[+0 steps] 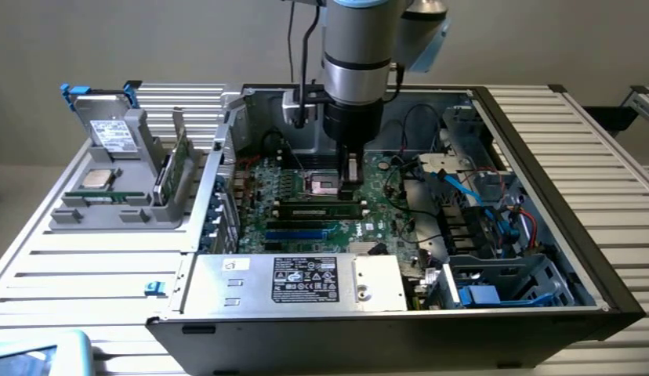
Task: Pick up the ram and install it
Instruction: 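Press down the ram until it locks into place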
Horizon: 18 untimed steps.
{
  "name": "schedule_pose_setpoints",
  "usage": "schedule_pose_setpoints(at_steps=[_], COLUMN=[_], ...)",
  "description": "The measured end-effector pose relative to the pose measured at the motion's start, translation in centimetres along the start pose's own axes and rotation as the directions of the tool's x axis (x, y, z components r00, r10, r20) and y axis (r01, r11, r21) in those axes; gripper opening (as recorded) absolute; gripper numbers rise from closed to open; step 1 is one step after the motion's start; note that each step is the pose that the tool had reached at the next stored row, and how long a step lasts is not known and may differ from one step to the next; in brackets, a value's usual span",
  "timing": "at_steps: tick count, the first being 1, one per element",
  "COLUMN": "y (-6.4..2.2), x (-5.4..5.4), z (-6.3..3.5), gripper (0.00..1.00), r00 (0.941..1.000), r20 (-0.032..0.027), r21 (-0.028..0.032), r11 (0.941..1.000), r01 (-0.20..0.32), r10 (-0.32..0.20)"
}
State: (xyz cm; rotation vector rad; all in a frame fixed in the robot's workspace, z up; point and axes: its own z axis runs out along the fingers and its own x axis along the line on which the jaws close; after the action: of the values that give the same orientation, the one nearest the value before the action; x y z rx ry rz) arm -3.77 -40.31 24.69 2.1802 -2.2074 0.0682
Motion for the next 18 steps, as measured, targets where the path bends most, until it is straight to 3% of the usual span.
schedule_pose_setpoints(at_steps=[18], y=[-0.47], x=[0.0], z=[1.28], gripper=[0.11], r00=[1.0000], r20=[0.0051], r21=[-0.0003], r11=[1.0000], r01=[-0.005], r10=[0.005])
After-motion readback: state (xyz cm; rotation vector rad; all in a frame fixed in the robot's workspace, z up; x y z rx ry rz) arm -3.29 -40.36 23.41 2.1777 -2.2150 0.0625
